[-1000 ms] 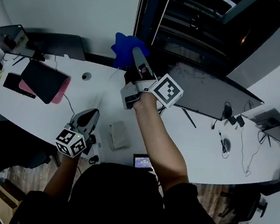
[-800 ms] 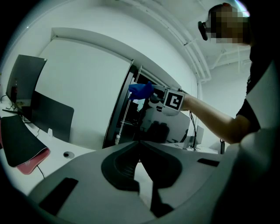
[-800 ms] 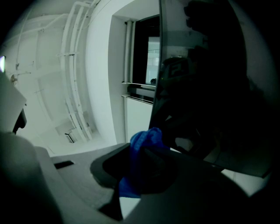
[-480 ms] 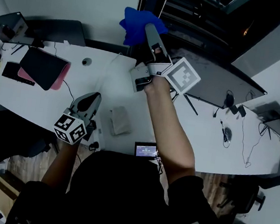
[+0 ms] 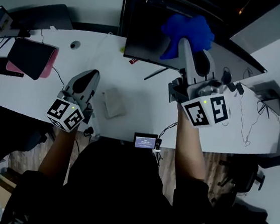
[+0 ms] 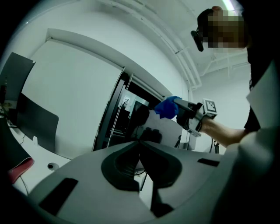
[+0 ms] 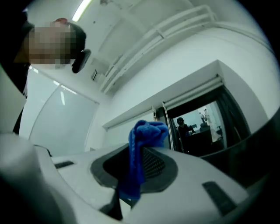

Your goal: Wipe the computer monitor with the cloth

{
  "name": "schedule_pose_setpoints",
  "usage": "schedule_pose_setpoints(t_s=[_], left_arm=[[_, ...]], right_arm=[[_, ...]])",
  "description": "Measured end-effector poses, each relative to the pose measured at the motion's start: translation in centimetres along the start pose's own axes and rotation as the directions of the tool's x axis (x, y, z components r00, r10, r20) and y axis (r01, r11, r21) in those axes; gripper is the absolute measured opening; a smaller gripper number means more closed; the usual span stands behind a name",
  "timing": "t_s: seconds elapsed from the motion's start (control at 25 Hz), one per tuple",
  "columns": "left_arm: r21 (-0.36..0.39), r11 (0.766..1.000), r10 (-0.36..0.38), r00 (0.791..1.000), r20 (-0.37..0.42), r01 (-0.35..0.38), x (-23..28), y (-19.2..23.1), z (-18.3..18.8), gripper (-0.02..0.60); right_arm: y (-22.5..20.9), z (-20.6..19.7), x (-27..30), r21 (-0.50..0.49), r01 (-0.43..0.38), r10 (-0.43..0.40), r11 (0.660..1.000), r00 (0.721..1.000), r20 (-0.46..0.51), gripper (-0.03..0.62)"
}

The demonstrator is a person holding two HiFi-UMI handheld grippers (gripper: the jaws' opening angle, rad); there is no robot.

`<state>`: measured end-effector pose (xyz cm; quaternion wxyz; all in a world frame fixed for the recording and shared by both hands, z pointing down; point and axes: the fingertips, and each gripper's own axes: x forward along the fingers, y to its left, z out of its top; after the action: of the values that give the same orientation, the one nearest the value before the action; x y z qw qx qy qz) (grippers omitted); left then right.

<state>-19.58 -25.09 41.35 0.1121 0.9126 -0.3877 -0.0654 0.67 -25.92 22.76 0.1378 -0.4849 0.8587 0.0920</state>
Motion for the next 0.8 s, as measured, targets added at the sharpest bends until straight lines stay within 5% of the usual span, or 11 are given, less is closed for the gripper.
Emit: schedule_pose_setpoints(t_s=[0.12,0.48,0.8], left_arm=[[0.006,1.000,-0.029,1.000,0.011,0.029,0.7,-1.6,-0.3,-0.005],[0.038,0.998,-0.058,0.998,0.028,0.057,0.1,-7.4,-2.1,-0.005],[0.096,0.995,-0.028,0.999,0.022,0.026,-4.5,-16.1,-5.5,-0.005]], right_arm=[[-0.1,-1.1,-4.4,-0.123,0.048,-0.058,0.991,0.995,-0.076,0.063],[-0.1,-7.6,-18.1,-0.198,0.196,-0.242,0.961,0.939,-0.245,0.063],[4.4,-12.4,-29.6,-0.135,0.263,-0.295,0.955,0.884,-0.364,0.064]])
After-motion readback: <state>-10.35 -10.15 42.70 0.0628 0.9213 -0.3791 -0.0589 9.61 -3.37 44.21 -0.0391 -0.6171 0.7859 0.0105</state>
